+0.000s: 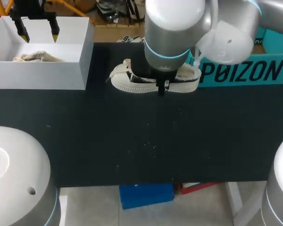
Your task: Take the shoe out of the shoebox, open the shoe tongue, remove and reinsert the insole, then place the shoe into the shoebox
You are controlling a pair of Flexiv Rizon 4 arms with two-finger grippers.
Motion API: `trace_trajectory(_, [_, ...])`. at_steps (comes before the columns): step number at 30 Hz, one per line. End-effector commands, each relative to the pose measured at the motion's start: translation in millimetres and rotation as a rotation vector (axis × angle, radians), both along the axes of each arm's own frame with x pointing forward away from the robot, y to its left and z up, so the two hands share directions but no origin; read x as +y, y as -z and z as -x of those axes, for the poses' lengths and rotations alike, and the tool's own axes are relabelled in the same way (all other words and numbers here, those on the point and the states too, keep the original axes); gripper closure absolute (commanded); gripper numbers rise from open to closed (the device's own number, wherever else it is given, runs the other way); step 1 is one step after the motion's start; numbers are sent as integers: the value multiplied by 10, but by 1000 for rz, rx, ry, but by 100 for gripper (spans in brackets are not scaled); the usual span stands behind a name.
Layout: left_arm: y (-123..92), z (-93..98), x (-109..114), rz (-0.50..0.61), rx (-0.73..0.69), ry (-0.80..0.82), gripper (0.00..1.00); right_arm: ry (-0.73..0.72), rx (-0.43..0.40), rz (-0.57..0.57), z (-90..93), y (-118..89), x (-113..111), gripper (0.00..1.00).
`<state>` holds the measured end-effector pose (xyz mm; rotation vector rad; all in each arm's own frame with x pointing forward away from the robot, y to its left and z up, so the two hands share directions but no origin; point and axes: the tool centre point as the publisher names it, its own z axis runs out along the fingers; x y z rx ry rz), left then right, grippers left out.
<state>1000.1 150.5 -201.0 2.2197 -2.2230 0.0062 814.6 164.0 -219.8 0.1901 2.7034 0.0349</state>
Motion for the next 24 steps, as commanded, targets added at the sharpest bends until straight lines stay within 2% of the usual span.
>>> trace_trajectory(1, [-5, 2, -2, -1, 2, -1, 0, 3, 5, -4, -16, 327, 175, 100])
trace_trajectory(12, [-5, 2, -2, -1, 2, -1, 0, -41, 29, -45, 141, 964, 495, 100])
trace_trajectory(24, [-5, 2, -2, -1, 2, -1, 0, -92, 104, -62, 296, 1583, 759, 100])
